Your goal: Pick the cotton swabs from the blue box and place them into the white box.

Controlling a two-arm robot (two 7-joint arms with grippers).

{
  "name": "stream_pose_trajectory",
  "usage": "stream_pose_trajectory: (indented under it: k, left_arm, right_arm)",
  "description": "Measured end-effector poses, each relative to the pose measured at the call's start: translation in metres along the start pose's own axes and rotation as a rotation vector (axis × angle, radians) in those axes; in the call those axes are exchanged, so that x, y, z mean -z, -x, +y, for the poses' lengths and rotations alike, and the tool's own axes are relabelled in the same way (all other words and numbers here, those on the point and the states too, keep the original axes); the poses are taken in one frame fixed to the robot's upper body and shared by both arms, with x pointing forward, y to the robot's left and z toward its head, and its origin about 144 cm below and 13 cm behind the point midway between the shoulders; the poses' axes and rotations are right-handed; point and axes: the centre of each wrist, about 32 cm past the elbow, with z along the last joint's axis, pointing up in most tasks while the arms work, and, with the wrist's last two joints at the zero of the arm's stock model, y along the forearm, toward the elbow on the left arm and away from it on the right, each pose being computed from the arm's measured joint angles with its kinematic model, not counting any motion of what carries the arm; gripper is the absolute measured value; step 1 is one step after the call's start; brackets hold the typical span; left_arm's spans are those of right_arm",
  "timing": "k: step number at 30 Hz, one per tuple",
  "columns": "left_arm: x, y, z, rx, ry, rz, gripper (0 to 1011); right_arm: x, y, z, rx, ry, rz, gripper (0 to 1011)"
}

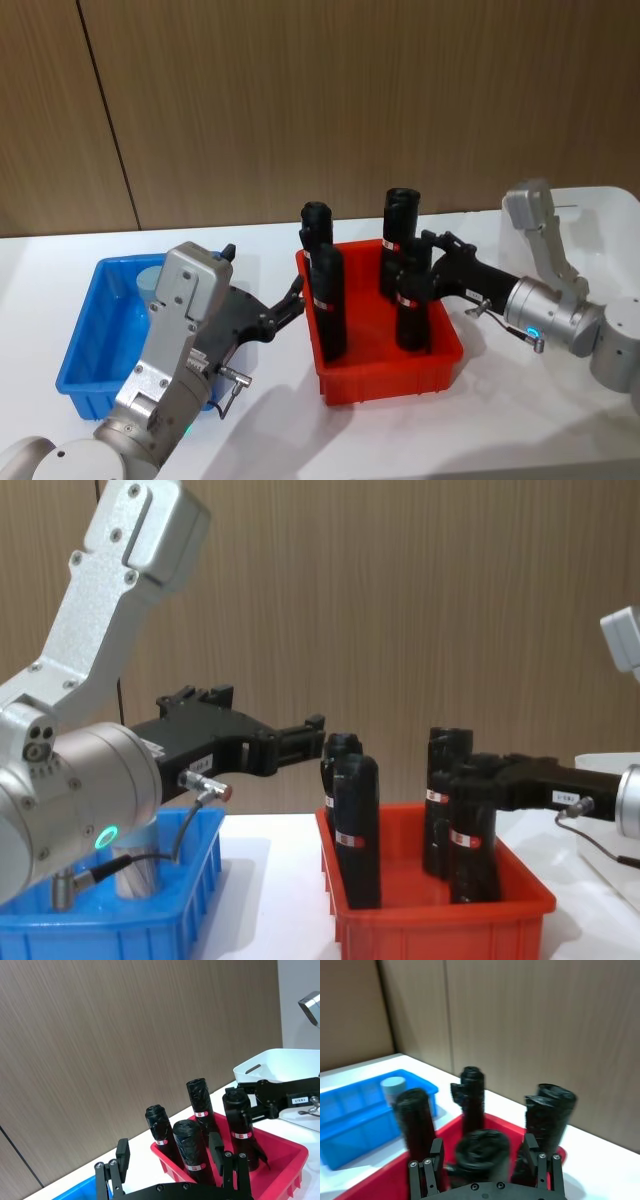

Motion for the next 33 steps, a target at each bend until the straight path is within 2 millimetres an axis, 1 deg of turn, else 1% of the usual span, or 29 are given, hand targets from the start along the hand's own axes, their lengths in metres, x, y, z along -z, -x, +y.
stream_pose_trajectory:
  k: [2, 4, 5, 10, 11, 13, 16, 17, 27, 33]
  left_arm:
    - [0.0000, 0.0000, 0.0000, 0.000, 0.000, 0.000, 1000]
    - [0.0000, 0.0000, 0.0000, 0.000, 0.000, 0.000, 1000]
    - [0.0000, 0.0000, 0.0000, 0.000, 0.000, 0.000, 1000]
    - [0.0000, 0.0000, 0.0000, 0.000, 0.000, 0.000, 1000]
    - [0.0000, 0.0000, 0.0000, 0.000, 0.000, 0.000, 1000]
    - [0.0000, 0.0000, 0.0000, 0.000, 0.000, 0.000, 1000]
    - [0.0000, 0.0000, 0.0000, 0.000, 0.000, 0.000, 1000]
    - [0.0000, 0.0000, 0.0000, 0.000, 0.000, 0.000, 1000]
    - [0.0000, 0.0000, 0.0000, 0.000, 0.000, 0.000, 999]
    - [0.0000, 0.0000, 0.0000, 0.000, 0.000, 0.000, 1000]
  right_arm:
    - [0.0000, 0.0003, 0.0003, 0.033, 0.001, -0.008, 981]
    - [0.0000, 0.0006, 0.0005, 0.059, 0.002, -0.012, 929]
    - [-0.0001, 0.0007, 0.0005, 0.069, 0.002, -0.015, 929]
    - [-0.0004, 0.0005, 0.0004, 0.099, -0.004, -0.019, 782]
    - [-0.0004, 0.0004, 0.0003, 0.100, -0.006, -0.019, 782]
    - [-0.0004, 0.0002, 0.0001, 0.101, -0.009, -0.020, 682]
    - [-0.0003, -0.0006, -0.0008, 0.095, -0.016, -0.018, 603]
    - [-0.0004, -0.0008, -0.0009, 0.093, -0.019, -0.016, 548]
    - [-0.0018, -0.0012, -0.0045, 0.064, -0.050, -0.008, 476]
    - [-0.0061, -0.0004, -0.0065, 0.051, -0.070, -0.007, 435]
